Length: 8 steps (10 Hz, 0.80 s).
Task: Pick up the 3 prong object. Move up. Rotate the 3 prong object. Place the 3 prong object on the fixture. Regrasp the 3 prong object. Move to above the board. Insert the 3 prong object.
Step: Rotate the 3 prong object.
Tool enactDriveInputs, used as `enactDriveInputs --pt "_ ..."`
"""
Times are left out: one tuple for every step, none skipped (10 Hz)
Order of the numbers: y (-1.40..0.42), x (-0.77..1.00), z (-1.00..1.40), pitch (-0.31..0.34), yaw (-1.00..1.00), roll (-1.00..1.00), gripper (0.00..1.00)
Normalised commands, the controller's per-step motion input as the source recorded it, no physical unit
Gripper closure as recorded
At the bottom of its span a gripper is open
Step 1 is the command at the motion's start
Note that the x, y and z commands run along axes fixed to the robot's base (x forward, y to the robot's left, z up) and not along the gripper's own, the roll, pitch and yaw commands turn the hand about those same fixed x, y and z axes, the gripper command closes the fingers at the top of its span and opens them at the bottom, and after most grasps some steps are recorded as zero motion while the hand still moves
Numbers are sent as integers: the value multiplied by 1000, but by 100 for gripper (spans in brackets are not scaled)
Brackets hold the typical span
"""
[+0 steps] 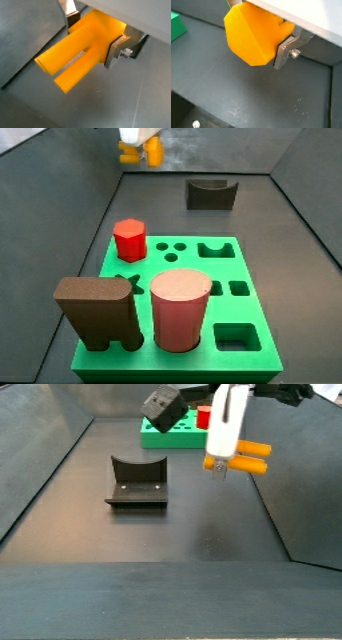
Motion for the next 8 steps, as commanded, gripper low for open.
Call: enactDriveInputs --pt "13 4 -19 -14 -1000 2 100" --pt "13 4 -19 -15 -1000 2 100" --pt "13 3 -19 -16 -1000 2 100" --pt "13 3 -20 -17 -1000 2 100" --pt "13 3 -20 -18 -1000 2 100" --pt "14 3 -20 -19 -1000 2 100" --pt "14 2 -20 -21 -1000 2 100" --pt "14 2 -20 -22 -1000 2 100"
